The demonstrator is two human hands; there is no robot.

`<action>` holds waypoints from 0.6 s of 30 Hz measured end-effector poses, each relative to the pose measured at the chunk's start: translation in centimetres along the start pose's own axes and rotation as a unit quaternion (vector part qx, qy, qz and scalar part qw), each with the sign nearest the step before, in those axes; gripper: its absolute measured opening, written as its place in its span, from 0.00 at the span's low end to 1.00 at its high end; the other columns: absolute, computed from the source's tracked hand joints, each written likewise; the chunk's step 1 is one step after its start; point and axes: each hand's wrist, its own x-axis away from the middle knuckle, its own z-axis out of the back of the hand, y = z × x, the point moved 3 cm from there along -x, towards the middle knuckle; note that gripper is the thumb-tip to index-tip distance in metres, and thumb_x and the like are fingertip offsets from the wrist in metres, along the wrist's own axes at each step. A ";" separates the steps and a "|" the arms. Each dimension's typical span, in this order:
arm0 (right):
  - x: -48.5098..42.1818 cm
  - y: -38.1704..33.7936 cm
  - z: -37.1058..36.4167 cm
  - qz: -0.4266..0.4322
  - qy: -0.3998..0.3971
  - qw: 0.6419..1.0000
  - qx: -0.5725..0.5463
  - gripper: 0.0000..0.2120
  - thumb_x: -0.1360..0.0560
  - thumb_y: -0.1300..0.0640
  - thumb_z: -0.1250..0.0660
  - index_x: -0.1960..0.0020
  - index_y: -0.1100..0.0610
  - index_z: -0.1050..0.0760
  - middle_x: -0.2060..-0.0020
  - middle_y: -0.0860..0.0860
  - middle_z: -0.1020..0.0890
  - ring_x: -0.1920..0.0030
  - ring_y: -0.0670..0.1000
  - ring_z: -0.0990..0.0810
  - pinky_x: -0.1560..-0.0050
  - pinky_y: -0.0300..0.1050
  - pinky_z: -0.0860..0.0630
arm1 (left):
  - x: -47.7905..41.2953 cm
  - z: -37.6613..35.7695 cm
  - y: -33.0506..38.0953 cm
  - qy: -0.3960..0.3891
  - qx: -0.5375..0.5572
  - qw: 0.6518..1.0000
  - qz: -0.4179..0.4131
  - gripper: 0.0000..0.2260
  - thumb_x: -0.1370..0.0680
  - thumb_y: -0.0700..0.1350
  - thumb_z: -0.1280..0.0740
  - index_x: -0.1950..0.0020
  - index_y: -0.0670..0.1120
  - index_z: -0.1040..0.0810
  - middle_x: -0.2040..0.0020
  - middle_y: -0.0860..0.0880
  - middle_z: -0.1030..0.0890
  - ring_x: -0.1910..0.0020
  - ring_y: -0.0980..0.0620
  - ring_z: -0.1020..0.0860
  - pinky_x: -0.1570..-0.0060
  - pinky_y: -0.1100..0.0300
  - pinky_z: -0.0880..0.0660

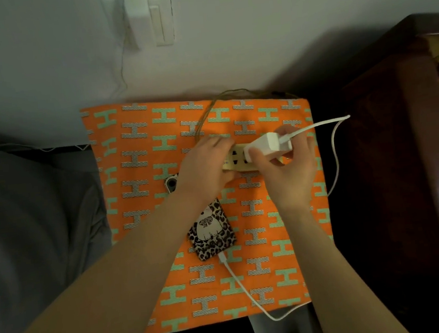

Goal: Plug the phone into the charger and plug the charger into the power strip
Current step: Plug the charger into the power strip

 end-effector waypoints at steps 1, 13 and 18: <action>-0.3 0.1 0.2 -0.008 -0.007 1.000 -0.003 0.23 0.35 0.52 0.23 0.43 0.50 0.28 0.49 0.48 0.27 0.49 0.47 0.24 0.55 0.49 0.18 | 0.0 0.0 0.0 -0.001 0.001 1.000 0.002 0.25 0.33 0.48 0.27 0.37 0.45 0.26 0.42 0.47 0.20 0.42 0.47 0.26 0.48 0.53 0.28; 1.3 -0.6 -1.7 0.058 0.020 0.994 0.094 0.21 0.31 0.50 0.26 0.42 0.55 0.26 0.48 0.51 0.28 0.53 0.45 0.30 0.58 0.39 0.28 | 0.1 0.1 0.1 0.030 -0.003 0.999 -0.017 0.19 0.34 0.38 0.33 0.43 0.43 0.23 0.48 0.44 0.19 0.47 0.44 0.23 0.54 0.54 0.25; 1.8 -0.4 -2.5 0.058 0.039 0.994 0.078 0.19 0.31 0.53 0.26 0.42 0.55 0.24 0.46 0.55 0.26 0.48 0.53 0.26 0.56 0.49 0.22 | 0.0 0.0 0.0 0.029 -0.008 0.999 -0.010 0.20 0.35 0.34 0.32 0.44 0.43 0.24 0.49 0.45 0.19 0.48 0.44 0.24 0.55 0.52 0.24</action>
